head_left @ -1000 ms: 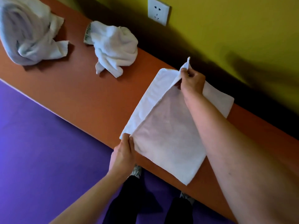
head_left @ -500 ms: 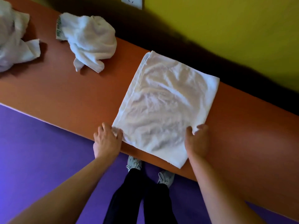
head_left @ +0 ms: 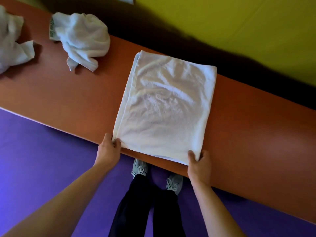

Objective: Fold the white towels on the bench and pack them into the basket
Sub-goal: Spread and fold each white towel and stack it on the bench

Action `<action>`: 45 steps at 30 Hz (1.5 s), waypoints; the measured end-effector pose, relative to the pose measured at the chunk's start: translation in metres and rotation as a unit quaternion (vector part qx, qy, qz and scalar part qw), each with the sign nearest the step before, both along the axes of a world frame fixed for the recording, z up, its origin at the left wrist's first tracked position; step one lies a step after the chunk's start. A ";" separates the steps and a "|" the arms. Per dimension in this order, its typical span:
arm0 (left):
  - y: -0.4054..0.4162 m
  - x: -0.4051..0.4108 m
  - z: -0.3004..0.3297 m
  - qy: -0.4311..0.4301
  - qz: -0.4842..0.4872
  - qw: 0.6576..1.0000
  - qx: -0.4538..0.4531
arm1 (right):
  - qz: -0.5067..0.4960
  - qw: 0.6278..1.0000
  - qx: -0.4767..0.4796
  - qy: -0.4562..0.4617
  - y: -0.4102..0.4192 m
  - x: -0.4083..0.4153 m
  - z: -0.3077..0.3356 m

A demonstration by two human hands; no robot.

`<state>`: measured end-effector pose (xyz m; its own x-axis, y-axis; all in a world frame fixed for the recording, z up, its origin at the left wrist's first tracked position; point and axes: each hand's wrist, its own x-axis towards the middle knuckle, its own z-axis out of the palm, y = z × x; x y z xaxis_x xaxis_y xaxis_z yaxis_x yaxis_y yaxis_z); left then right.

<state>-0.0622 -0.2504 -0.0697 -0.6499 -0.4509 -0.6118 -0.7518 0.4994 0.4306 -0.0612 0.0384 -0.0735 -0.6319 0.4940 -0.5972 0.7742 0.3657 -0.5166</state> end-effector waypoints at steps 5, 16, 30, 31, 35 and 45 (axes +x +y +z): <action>0.022 0.041 0.009 -0.038 0.097 0.994 0.036 | -0.026 0.999 -0.024 0.019 0.023 0.025 0.009; 0.033 0.028 0.071 0.117 0.294 0.927 0.204 | -0.191 0.953 -0.218 0.088 0.043 0.002 0.062; 0.021 -0.130 0.069 0.204 0.191 0.951 0.132 | -0.011 0.977 -0.145 0.157 0.037 -0.169 0.062; 0.020 -0.142 0.066 0.208 0.189 0.951 0.129 | -0.004 0.978 -0.129 0.162 0.035 -0.179 0.060; 0.016 -0.185 0.048 0.211 0.172 0.954 0.127 | 0.003 0.981 -0.092 0.170 0.033 -0.209 0.045; 0.035 -0.172 0.002 0.254 -0.080 0.964 0.022 | 0.170 0.960 0.113 0.192 0.041 -0.222 -0.001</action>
<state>-0.2344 -0.2150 -0.0674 -0.9300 -0.3000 -0.2123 -0.3524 0.5644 0.7465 -0.2836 0.0792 -0.0744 -0.9321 0.3090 -0.1889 0.3574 0.7006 -0.6176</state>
